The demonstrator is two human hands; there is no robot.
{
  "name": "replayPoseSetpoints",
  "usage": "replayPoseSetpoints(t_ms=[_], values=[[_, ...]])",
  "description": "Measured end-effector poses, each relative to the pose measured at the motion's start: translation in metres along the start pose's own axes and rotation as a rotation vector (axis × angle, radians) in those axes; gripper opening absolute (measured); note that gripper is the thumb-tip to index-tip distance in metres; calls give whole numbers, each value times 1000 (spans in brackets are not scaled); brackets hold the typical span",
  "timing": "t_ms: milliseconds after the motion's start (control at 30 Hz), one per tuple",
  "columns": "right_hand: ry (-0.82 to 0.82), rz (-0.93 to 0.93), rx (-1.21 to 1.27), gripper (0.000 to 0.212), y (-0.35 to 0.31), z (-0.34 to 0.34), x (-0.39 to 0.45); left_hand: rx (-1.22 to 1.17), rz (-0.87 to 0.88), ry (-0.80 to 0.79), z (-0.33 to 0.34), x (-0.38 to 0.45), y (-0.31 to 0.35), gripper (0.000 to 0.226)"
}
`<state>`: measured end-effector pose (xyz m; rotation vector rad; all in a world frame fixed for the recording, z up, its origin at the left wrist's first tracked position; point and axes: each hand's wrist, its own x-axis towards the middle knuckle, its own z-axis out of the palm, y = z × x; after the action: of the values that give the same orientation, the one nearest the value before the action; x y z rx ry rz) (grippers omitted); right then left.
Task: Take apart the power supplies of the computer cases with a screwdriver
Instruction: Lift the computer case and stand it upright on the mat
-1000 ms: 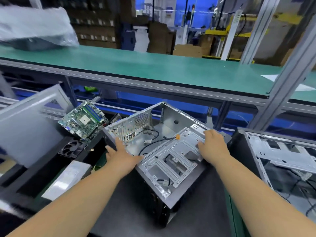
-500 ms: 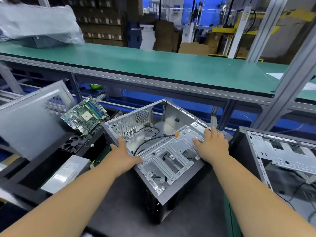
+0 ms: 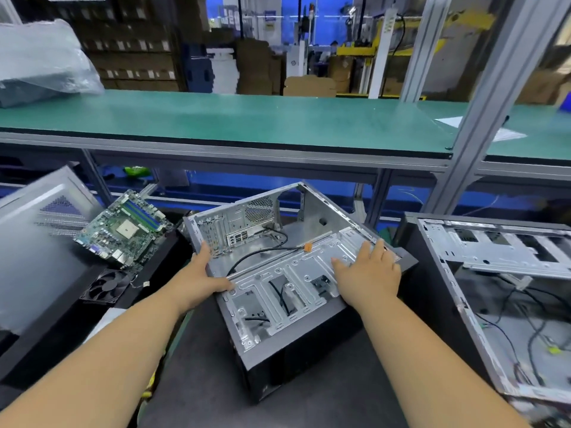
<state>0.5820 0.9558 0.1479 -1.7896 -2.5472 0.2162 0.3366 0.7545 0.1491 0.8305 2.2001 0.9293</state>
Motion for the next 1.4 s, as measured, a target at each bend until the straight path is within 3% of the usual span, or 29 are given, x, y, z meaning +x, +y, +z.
replayPoseSetpoints(t_ms=[400, 633, 767, 900, 1100, 1200, 1300, 1400], values=[[-47, 191, -267, 99, -31, -3, -53, 11, 109, -246, -37, 62, -12, 116], [-83, 212, -452, 86, -62, -11, -66, -213, 138, -384, -65, 100, -22, 113], [15, 222, -346, 68, -61, -25, -63, -348, 143, -358, -72, 111, -19, 124], [65, 269, -129, 59, -35, -43, -35, -380, 78, -194, -61, 108, -16, 117], [-216, 408, 511, 81, -22, -42, 12, -389, -176, -151, -47, 94, -10, 104], [-346, 450, 840, 75, -27, -39, 22, -388, -275, -164, -45, 93, -7, 73], [-414, 455, 824, 64, -33, -41, 30, -356, -320, -174, -46, 93, 0, 46], [-404, 445, 690, 42, -37, -42, 42, -364, -361, -155, -50, 96, 6, 37]])
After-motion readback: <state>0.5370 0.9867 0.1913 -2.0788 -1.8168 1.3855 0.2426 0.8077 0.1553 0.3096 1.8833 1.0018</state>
